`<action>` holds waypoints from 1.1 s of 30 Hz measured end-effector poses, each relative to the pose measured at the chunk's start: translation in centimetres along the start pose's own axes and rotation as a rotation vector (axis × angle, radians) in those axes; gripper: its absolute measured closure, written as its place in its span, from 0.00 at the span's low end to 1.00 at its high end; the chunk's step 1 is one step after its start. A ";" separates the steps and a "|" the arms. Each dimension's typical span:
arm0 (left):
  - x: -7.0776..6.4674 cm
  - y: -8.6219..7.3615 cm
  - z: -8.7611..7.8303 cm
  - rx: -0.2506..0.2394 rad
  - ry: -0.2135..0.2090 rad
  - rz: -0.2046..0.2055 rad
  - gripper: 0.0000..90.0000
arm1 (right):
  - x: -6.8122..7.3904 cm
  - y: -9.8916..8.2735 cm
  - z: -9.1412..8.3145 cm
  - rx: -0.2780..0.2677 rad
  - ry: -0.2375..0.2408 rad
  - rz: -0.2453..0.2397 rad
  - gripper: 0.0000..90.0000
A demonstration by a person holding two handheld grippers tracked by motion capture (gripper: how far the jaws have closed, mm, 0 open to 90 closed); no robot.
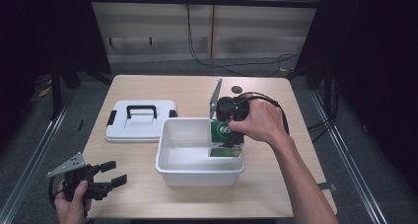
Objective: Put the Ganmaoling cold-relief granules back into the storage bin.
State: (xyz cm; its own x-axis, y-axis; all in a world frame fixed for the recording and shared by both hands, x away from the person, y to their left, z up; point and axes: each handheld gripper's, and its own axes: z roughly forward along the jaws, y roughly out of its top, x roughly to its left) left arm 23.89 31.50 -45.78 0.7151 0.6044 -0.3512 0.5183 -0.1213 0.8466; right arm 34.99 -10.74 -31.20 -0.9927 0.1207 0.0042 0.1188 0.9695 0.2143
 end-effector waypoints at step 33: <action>0.0 0.0 0.0 -0.001 0.001 0.003 0.21 | -0.7 0.1 5.5 0.087 0.015 0.009 0.18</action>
State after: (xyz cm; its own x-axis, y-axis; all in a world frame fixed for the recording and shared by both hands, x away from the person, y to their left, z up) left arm 23.85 31.48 -45.76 0.7161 0.6048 -0.3484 0.5159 -0.1224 0.8479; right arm 35.79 -9.50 -36.57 -0.9917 0.1268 0.0203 0.1283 0.9833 0.1289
